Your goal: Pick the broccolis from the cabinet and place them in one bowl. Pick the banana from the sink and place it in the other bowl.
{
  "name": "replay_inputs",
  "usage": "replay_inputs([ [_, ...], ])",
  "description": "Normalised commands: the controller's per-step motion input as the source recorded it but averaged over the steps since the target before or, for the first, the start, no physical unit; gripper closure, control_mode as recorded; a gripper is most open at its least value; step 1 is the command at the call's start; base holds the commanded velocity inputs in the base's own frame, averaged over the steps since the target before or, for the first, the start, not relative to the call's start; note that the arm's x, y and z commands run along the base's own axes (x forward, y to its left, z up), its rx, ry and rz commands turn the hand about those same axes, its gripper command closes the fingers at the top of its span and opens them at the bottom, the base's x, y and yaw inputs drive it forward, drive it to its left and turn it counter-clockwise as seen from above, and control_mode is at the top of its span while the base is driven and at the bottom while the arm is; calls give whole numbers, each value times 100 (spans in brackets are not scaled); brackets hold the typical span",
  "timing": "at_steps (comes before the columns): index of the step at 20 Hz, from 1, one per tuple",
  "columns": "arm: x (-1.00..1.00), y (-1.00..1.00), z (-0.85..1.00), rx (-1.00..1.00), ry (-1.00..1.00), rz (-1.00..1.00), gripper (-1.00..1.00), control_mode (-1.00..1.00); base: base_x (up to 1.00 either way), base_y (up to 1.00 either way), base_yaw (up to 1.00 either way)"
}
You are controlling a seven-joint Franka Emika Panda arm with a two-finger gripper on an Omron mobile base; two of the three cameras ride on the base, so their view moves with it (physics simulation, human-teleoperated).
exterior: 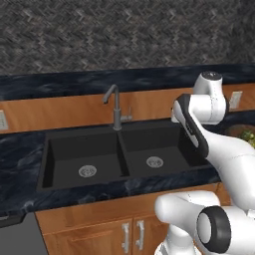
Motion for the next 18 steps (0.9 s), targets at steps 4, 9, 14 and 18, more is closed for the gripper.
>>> replay_inputs([
  [4,0,0,0,0,0,0,100,100,0,87,-10],
  [9,0,0,0,0,0,0,100,100,-12,100,-6],
  [14,0,0,0,0,0,0,100,100,-9,100,-4],
  [18,0,0,0,0,0,0,100,100,-6,100,-3],
])
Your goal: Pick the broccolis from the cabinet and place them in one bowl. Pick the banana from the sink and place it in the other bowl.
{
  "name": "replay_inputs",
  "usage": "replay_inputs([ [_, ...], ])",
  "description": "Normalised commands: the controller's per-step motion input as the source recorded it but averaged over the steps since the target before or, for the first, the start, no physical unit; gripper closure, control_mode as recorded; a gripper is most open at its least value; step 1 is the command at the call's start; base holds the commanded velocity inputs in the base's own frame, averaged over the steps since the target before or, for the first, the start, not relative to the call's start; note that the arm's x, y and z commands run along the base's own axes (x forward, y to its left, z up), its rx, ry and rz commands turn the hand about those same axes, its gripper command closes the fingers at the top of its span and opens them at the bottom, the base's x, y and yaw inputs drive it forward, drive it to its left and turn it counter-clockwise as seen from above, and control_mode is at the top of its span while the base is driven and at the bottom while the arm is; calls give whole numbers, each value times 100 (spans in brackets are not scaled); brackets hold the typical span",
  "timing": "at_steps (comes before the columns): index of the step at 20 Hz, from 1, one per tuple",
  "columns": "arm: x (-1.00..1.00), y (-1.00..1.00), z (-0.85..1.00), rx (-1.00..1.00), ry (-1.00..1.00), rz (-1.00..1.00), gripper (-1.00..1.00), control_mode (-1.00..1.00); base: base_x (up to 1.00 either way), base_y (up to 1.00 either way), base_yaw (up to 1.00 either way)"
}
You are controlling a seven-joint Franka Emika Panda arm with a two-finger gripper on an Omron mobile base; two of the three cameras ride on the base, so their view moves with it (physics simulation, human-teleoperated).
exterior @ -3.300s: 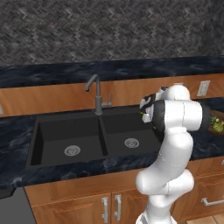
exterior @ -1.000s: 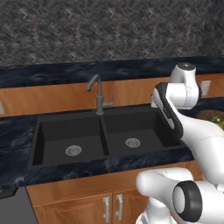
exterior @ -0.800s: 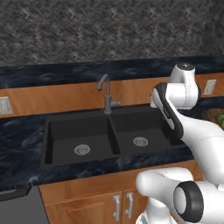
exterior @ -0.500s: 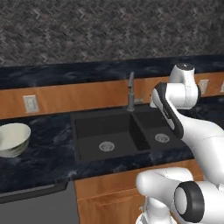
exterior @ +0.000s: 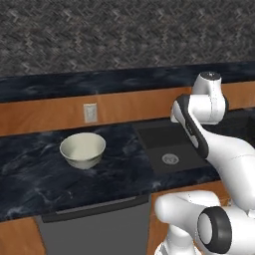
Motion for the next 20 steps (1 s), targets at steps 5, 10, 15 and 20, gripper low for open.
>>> replay_inputs([
  [5,0,0,0,0,0,0,100,100,-1,100,-4],
  [10,0,0,0,0,0,0,100,100,0,100,-4],
  [15,0,20,-7,0,0,0,100,-100,0,53,-2],
  [20,3,15,-2,0,0,1,100,-100,0,0,0],
])
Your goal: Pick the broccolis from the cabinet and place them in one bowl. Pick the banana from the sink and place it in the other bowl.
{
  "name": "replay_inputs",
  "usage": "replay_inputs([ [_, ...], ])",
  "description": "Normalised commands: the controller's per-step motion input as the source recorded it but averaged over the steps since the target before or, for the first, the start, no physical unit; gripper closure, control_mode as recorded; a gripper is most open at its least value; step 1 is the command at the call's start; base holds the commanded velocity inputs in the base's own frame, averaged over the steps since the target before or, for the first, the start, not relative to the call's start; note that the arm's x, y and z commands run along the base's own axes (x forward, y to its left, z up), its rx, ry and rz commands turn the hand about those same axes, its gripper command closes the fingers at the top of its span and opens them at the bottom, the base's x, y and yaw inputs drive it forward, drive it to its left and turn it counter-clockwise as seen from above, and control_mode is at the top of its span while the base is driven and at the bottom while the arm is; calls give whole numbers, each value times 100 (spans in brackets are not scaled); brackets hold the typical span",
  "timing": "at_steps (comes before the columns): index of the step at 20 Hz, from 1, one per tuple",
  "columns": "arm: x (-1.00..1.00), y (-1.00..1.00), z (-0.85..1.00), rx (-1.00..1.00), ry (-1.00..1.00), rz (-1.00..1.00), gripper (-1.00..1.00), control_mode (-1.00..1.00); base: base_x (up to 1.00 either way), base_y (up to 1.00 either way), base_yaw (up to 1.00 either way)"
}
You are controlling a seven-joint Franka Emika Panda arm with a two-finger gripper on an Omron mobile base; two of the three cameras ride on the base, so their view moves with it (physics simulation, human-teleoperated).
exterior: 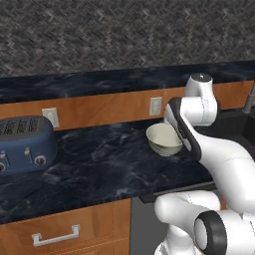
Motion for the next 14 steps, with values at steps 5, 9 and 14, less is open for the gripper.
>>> replay_inputs([
  [5,22,2,-2,0,-1,0,100,-100,0,0,0],
  [9,68,0,-5,0,0,0,100,-100,0,0,0],
  [14,76,-20,-13,3,2,2,100,-100,0,0,0],
])
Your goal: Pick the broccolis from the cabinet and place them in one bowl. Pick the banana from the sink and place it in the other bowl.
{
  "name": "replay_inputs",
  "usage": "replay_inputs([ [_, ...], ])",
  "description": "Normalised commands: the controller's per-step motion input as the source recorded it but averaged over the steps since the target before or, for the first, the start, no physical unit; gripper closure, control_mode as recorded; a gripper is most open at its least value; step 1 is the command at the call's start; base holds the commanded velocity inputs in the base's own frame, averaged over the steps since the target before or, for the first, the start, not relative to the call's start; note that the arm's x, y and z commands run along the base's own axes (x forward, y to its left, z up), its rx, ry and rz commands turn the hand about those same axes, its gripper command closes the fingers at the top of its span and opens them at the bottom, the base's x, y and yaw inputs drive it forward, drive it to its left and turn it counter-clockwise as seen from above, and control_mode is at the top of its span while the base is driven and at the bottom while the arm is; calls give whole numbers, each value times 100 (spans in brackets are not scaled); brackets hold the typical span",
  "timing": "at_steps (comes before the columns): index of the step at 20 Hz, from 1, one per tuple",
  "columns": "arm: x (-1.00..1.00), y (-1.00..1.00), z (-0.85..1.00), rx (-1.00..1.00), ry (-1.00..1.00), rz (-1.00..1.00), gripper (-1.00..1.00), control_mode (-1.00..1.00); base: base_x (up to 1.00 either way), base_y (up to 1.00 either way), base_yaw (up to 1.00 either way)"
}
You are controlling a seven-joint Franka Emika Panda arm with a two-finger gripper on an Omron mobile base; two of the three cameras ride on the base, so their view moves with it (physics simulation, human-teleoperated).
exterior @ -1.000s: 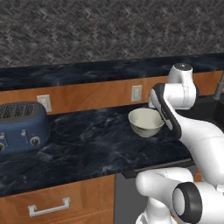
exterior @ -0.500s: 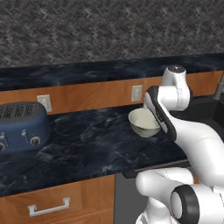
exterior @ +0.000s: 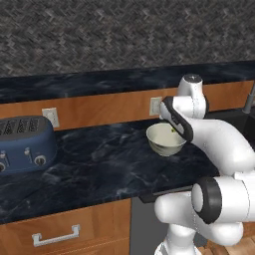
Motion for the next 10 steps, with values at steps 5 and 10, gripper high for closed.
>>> replay_inputs([
  [5,55,-4,-17,0,7,1,100,-100,0,0,0],
  [10,18,1,-31,0,2,0,100,-100,0,0,0],
])
